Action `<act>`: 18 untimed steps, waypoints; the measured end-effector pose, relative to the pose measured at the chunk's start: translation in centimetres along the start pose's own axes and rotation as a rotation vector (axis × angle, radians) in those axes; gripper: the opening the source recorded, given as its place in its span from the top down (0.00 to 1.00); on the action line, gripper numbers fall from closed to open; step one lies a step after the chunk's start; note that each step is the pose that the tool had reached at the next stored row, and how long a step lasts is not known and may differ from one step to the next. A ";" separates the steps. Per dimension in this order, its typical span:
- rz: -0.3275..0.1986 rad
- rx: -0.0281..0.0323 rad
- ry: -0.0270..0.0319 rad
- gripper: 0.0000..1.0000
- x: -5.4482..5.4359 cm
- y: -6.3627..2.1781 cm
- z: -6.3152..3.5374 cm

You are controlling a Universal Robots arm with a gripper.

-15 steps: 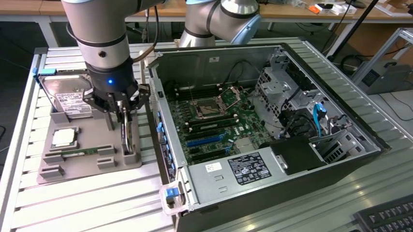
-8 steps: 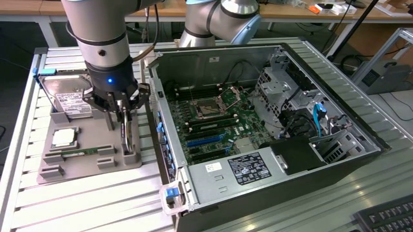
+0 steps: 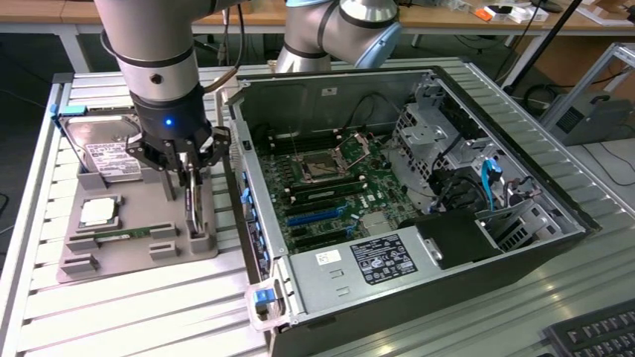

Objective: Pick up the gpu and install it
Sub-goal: 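Pick up the gpu and move the gpu toward the slot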

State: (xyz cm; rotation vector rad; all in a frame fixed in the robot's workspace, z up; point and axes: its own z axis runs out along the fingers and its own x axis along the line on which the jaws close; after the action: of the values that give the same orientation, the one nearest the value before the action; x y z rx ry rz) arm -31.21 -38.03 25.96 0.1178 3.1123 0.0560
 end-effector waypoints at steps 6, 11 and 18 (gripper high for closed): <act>0.000 -0.0001 0.0001 0.73 0.0 0.00 -0.07; 0.000 0.0000 0.0001 0.73 0.0 0.00 -0.16; 0.000 0.0000 0.0001 0.73 0.0 0.01 -0.30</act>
State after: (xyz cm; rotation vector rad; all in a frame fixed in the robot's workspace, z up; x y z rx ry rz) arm -31.21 -38.03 26.25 0.1179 3.1124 0.0560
